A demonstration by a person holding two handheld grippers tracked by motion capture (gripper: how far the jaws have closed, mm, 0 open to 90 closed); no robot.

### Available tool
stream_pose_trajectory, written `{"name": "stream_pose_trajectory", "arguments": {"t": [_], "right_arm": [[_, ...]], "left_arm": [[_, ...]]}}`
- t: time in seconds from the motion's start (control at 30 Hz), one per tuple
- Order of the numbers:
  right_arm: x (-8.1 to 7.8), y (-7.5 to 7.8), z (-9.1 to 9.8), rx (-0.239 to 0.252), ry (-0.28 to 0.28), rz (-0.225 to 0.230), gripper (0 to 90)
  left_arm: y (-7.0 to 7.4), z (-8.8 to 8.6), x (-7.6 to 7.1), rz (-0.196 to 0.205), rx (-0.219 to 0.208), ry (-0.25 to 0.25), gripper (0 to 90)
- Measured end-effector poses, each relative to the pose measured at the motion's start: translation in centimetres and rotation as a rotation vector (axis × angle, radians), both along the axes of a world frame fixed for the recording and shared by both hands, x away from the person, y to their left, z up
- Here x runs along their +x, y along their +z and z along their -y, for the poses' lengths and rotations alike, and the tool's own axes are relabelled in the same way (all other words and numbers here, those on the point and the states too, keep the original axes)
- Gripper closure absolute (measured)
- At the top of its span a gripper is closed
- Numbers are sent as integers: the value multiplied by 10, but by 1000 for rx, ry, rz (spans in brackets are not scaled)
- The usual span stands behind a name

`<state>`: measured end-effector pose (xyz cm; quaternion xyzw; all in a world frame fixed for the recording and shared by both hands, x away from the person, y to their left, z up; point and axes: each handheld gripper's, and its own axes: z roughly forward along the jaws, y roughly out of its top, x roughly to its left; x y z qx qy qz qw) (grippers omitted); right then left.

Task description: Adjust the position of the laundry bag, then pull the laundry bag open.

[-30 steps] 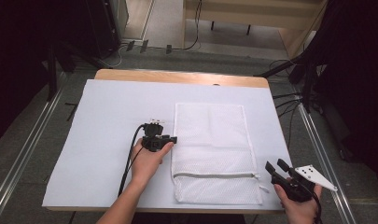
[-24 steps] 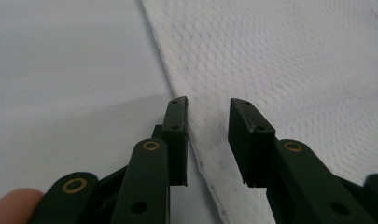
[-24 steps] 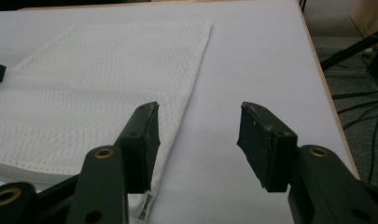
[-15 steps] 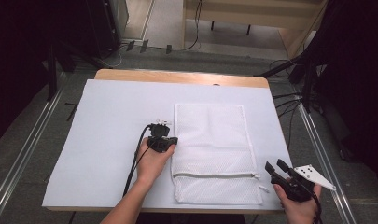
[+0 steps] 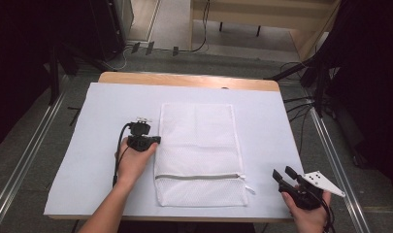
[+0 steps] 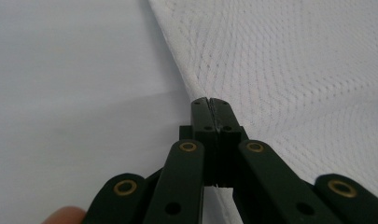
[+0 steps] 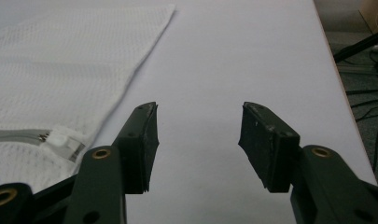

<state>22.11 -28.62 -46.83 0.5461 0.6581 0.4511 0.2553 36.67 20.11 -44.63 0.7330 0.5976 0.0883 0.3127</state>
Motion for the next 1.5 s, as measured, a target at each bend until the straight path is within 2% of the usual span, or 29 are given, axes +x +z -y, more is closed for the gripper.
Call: {"name": "stream_pose_trajectory", "arguments": {"t": [0.03,0.1,0.17,0.2,0.4,0.5,0.53,0.57,0.6,0.63,0.67,0.7,0.73,0.87,1.03,1.1,1.17,1.23,1.33,1.43,1.5], "right_arm": [[0,0,-1,0,-2,-4,467],[0,0,-2,-2,3,-9,453],[1,-1,-4,-8,9,-10,444],[1,-1,-5,-9,12,-10,440],[1,-2,-7,-15,28,-1,413],[1,-3,-7,-15,18,2,405],[1,-4,-8,-22,9,8,404],[1,-3,-9,-35,4,18,413],[1,-3,-9,-35,4,18,413],[0,-3,-10,-32,2,22,424],[1,-2,-10,2,24,11,487],[1,-2,-10,2,24,11,487],[0,-2,-12,16,33,7,485],[0,0,-25,-9,43,-5,481],[0,0,-44,9,106,-44,465],[0,-1,-51,-2,121,-50,451],[-1,-2,-58,-2,132,-48,462],[-1,-4,-64,-1,154,-60,501],[-1,-7,-73,-9,182,-90,523],[-1,-7,-78,12,191,-99,550],[0,-8,-83,-7,192,-99,538]], "left_arm": [[0,-5,2,0,-4,11,900],[1,-13,7,-6,20,18,900],[2,-20,12,-11,17,32,900],[3,-23,14,-12,-1,42,900],[-2,-28,10,-33,-8,25,900],[-2,-31,9,-9,-30,22,900],[0,-32,7,33,-36,24,867],[5,-33,2,126,-48,23,668],[5,-33,2,126,-48,23,607],[8,-33,-3,172,-53,24,607],[12,-33,-9,203,-67,27,536],[15,-34,-14,214,-82,22,536],[18,-34,-20,229,-98,27,498],[27,-34,-43,262,-119,41,427],[27,-27,-76,285,-135,-5,422],[23,-23,-85,286,-154,-16,424],[22,-18,-89,270,-140,-40,435],[22,-12,-92,280,-123,-66,436],[21,-6,-93,275,-148,-73,438],[20,0,-94,273,-151,-90,442],[19,6,-95,269,-155,-107,447]]}}
